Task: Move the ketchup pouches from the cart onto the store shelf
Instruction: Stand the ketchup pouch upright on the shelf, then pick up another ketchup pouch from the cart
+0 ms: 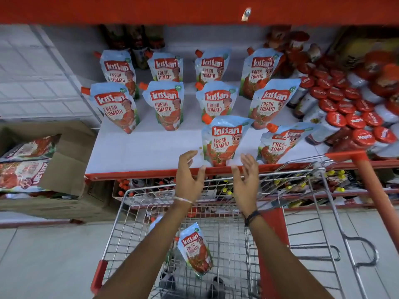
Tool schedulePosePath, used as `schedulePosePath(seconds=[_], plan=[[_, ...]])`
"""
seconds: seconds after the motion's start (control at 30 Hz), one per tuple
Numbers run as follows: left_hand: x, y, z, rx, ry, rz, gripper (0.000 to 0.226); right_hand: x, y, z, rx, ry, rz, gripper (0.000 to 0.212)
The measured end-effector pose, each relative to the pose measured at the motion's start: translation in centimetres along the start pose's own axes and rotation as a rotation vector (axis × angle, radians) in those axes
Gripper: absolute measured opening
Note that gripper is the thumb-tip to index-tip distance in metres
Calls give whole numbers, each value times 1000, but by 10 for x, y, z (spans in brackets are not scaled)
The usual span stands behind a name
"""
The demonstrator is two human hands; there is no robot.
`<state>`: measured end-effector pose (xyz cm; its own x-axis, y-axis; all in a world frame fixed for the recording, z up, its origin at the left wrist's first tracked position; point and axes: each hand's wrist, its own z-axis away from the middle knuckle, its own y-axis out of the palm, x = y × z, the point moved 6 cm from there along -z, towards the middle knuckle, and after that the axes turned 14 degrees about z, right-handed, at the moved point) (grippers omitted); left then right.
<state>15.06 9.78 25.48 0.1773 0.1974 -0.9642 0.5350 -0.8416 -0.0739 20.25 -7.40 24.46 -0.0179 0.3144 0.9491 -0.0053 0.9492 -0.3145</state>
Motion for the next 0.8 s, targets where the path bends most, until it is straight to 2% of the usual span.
schedulePosePath(seconds=[0.07, 0.13, 0.2, 0.3, 0.37, 0.43, 0.47, 0.5, 0.57, 0.63, 0.73, 0.8], plan=[[17, -10, 33, -8, -6, -9, 35, -23, 2, 31, -1, 18, 20, 43], [48, -16, 68, 37, -104, -52, 33, -56, 10, 59, 67, 86, 62, 39], [94, -22, 103, 81, -302, -124, 35, -95, 24, 83, 160, 188, 129, 33], [170, -32, 153, 93, -722, -234, 42, -160, 46, 109, 334, 349, 251, 20], [211, -39, 180, 82, -947, -291, 43, -200, 64, 125, 532, 440, 324, 13], [245, -42, 208, 164, -1118, -368, 50, -232, 80, 144, 731, 518, 380, 4], [261, -43, 222, 207, -1185, -393, 55, -247, 86, 150, 783, 544, 402, 15], [275, -44, 234, 204, -1241, -396, 59, -263, 92, 158, 817, 562, 402, 20], [296, -44, 252, 128, -1300, -372, 61, -289, 100, 165, 817, 588, 492, 8], [312, -41, 261, 39, -1291, -319, 54, -314, 106, 168, 765, 616, 524, 12], [333, -41, 269, -74, -1327, -278, 41, -344, 119, 167, 754, 726, 553, 37], [344, -42, 271, -140, -1356, -212, 32, -354, 126, 164, 740, 739, 526, 28]])
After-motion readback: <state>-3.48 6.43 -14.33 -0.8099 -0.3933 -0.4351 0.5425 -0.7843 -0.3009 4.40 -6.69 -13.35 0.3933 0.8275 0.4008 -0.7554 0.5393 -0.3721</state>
